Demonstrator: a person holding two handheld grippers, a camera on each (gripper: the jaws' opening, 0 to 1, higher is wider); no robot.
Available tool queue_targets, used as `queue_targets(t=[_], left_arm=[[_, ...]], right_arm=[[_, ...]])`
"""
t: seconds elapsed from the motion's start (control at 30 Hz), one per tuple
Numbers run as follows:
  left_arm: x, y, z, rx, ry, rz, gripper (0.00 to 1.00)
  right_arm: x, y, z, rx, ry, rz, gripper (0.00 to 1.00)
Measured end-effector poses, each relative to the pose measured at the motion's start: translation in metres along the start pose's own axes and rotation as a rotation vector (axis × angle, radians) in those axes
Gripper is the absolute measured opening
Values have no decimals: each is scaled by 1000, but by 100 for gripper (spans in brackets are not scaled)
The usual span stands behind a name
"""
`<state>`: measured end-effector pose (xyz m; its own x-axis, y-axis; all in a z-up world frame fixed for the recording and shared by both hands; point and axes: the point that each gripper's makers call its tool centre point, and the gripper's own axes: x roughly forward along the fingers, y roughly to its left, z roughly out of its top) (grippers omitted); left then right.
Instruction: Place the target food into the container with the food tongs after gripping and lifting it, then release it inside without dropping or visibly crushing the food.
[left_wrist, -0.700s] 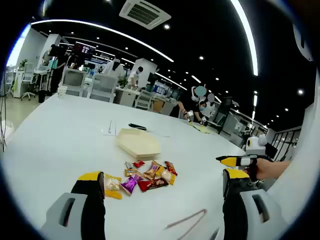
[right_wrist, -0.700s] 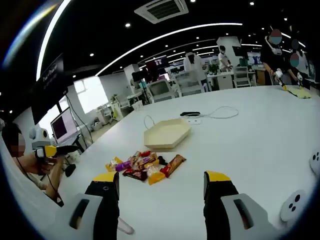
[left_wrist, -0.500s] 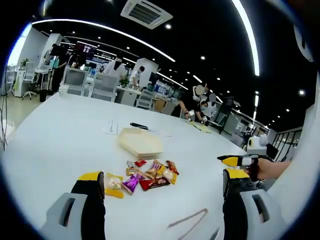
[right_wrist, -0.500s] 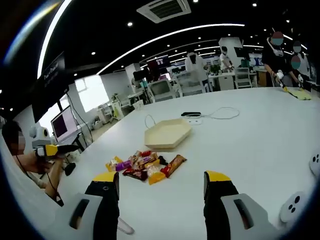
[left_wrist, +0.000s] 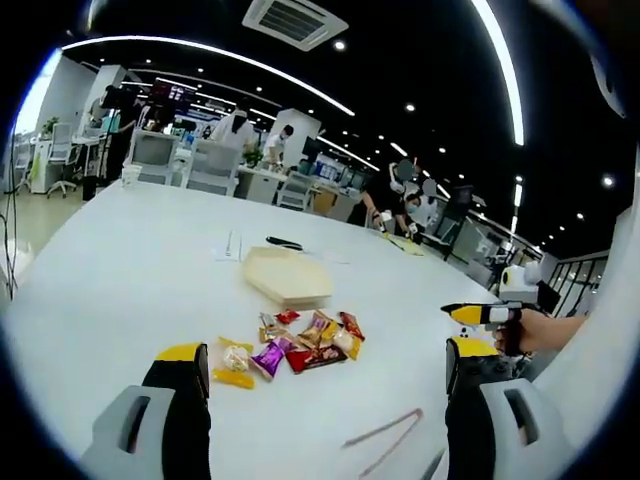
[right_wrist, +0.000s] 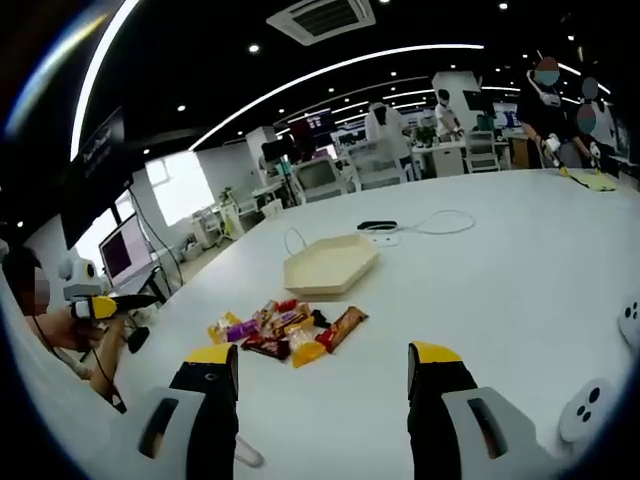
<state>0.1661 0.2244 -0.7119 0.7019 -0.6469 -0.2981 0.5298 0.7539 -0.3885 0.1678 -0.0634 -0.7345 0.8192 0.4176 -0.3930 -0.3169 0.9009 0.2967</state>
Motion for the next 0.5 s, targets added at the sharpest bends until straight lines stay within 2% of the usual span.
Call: queue_targets(t=[0.3,0.5], left_arm=[[8,-3,-14,5,66,-33,97],[15,-6,-17,44,76,-38,99]], right_arm=[[-1,-7,-4,23,6,-12,70],[2,-10,-10,21,23,-7,70]])
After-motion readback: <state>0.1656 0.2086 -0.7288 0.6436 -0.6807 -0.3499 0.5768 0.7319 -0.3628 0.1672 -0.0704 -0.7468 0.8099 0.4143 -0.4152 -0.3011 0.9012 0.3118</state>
